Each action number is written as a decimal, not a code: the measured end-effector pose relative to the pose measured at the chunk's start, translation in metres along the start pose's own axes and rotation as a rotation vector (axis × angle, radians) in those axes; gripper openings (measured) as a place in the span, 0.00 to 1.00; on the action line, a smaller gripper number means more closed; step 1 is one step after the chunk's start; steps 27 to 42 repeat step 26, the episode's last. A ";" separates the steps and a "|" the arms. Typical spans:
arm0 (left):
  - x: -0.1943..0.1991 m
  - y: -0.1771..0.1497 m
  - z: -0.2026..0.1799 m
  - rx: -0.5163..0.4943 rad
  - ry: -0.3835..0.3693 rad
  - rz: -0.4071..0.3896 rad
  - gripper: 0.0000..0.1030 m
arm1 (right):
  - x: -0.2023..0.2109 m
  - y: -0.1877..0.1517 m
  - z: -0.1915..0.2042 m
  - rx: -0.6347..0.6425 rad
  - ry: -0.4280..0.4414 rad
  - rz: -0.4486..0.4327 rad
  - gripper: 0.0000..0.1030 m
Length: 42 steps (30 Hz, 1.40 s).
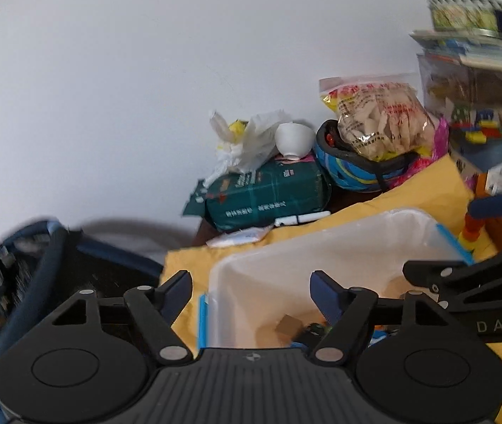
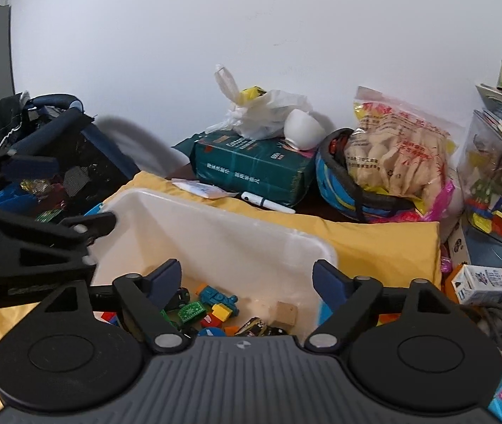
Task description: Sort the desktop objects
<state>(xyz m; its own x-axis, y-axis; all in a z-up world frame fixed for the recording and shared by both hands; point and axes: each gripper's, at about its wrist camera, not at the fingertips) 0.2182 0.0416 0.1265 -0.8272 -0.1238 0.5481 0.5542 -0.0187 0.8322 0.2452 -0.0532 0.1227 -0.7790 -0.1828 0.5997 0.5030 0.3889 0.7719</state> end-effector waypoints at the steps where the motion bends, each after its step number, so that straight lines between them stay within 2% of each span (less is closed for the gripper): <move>1: -0.001 0.001 0.003 0.016 -0.014 0.013 0.75 | 0.000 0.001 -0.002 -0.009 0.002 0.008 0.85; 5: -0.006 0.001 0.007 0.014 -0.050 0.066 0.75 | -0.005 0.002 -0.009 -0.022 -0.002 0.068 0.90; 11: -0.016 -0.003 0.010 0.058 -0.044 0.131 0.75 | -0.024 -0.001 -0.017 -0.094 0.015 0.175 0.93; 16: -0.024 -0.002 0.007 0.048 -0.067 0.179 0.75 | -0.038 0.000 -0.015 -0.054 -0.038 0.259 0.97; 19: -0.026 -0.003 0.004 0.042 -0.073 0.193 0.75 | -0.041 0.000 -0.017 -0.056 -0.028 0.283 0.98; 26: -0.022 -0.005 -0.002 0.018 -0.072 0.168 0.75 | -0.040 0.000 -0.012 -0.043 -0.026 0.287 0.98; 42: -0.022 -0.005 -0.002 0.018 -0.072 0.168 0.75 | -0.040 0.000 -0.012 -0.043 -0.026 0.287 0.98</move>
Point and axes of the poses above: each gripper's, at about its wrist camera, not at the fingertips, and x roughly against the way its jaws point, z to its left, y to its top, and after that the axes turned 10 degrees about x, right-handed
